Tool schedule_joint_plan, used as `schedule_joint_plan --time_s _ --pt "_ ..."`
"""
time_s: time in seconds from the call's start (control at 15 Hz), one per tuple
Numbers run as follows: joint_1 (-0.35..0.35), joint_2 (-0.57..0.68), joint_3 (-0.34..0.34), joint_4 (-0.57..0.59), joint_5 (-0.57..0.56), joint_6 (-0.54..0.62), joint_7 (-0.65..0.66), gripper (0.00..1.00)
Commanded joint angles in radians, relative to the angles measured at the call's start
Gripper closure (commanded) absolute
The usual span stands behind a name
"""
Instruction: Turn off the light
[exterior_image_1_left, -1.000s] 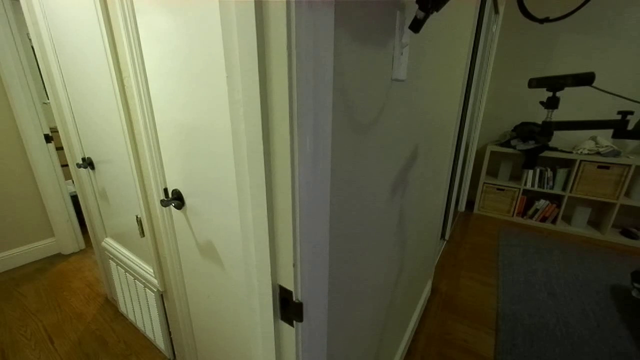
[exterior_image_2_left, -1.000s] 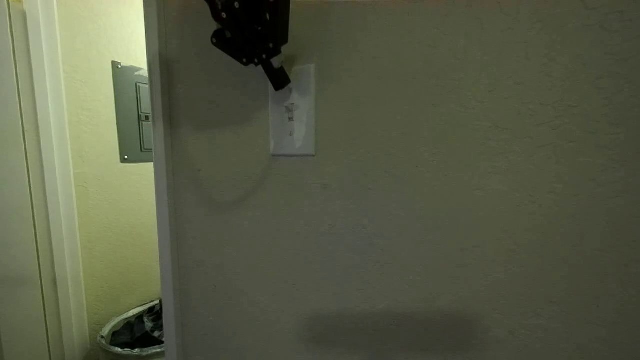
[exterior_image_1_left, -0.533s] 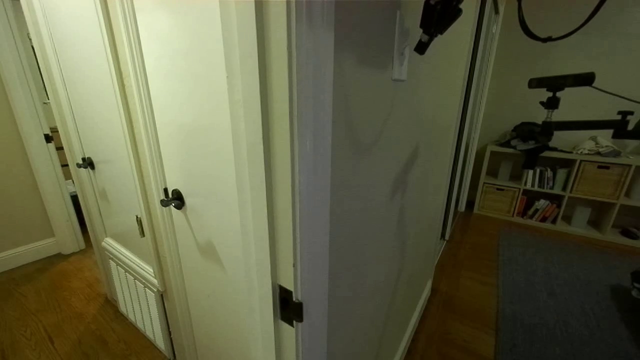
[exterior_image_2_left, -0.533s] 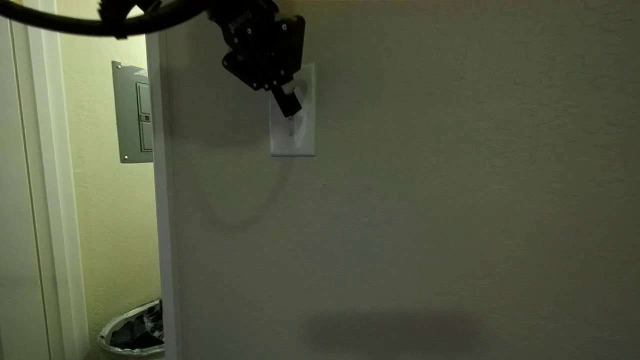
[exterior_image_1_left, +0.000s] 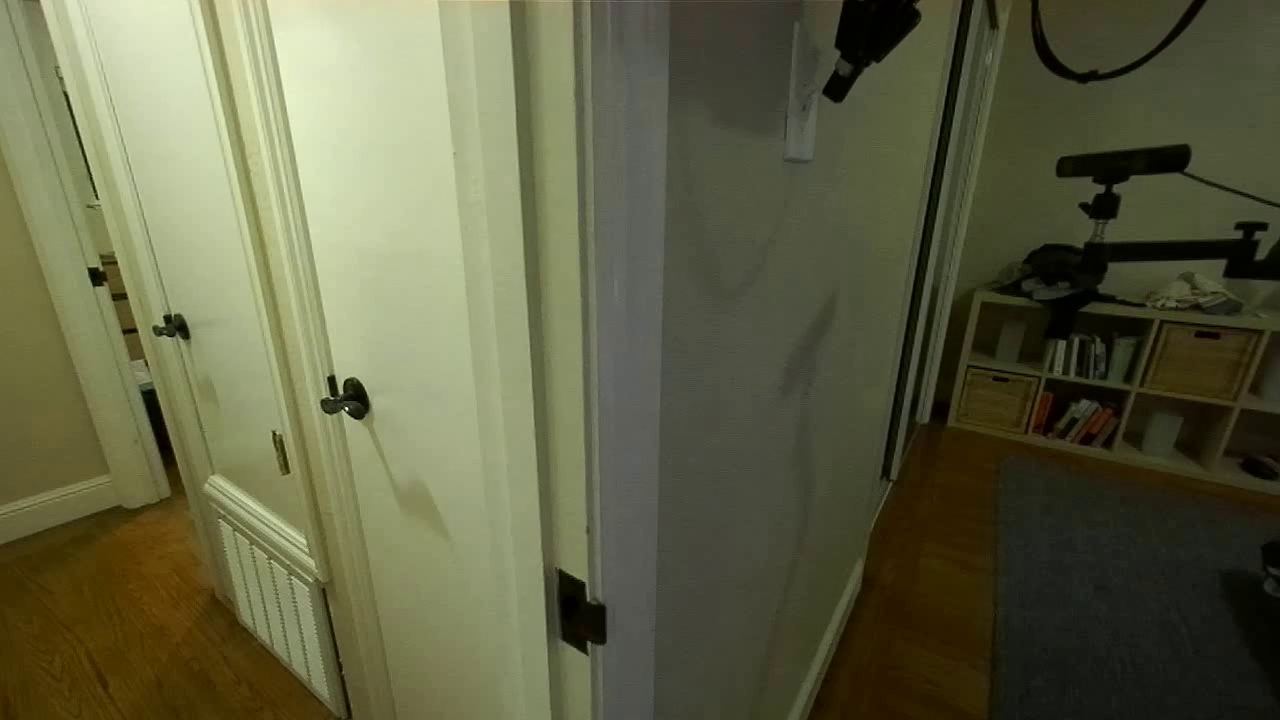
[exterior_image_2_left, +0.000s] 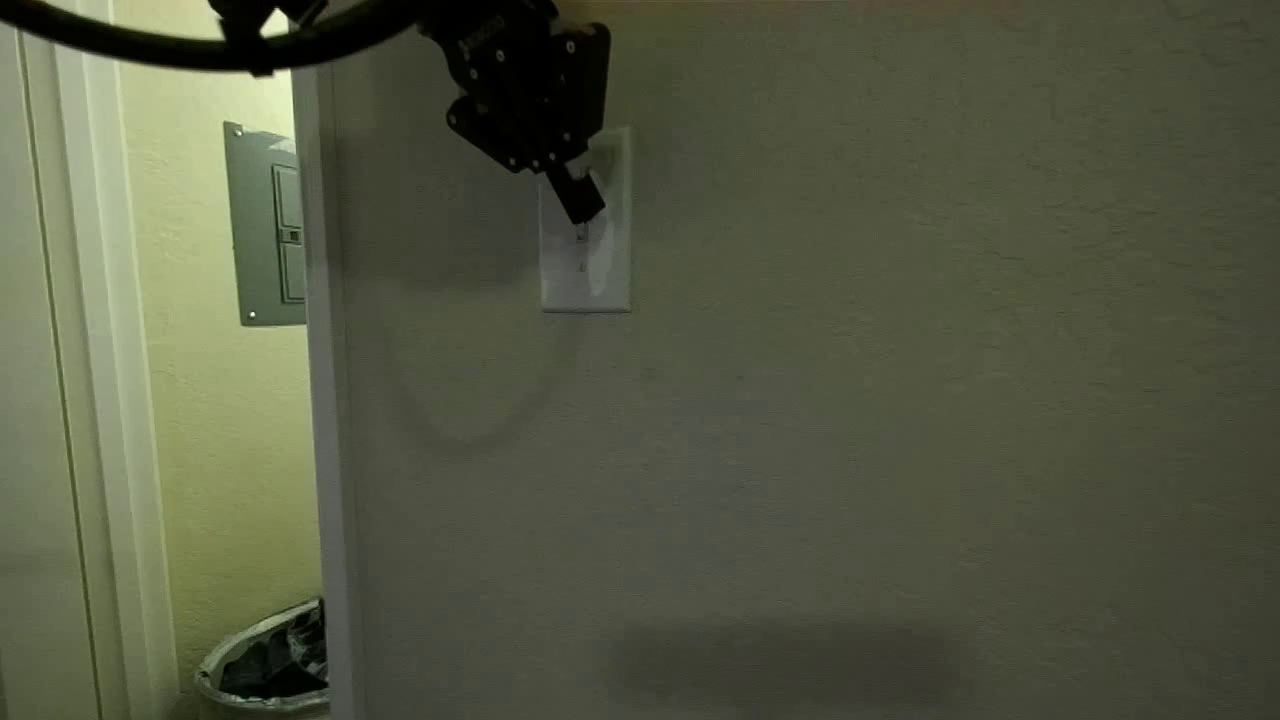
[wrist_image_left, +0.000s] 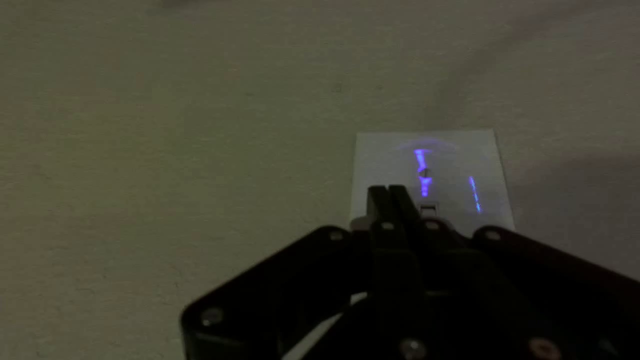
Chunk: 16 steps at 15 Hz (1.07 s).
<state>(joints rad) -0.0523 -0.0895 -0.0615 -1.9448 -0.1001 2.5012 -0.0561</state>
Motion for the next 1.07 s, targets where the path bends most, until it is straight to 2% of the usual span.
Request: schedule_joint_plan --time_s 0.0,0.47,1.0 --pt "0.004 -0.022 0.010 -0.014 0.005 0.036 0.008 0.95" --pt "0.007 -0.037 0.026 -0.023 -0.002 0.071 0.005 0.96" --pt "0.008 -0.030 0.020 -0.068 0.055 0.051 -0.003 0.96"
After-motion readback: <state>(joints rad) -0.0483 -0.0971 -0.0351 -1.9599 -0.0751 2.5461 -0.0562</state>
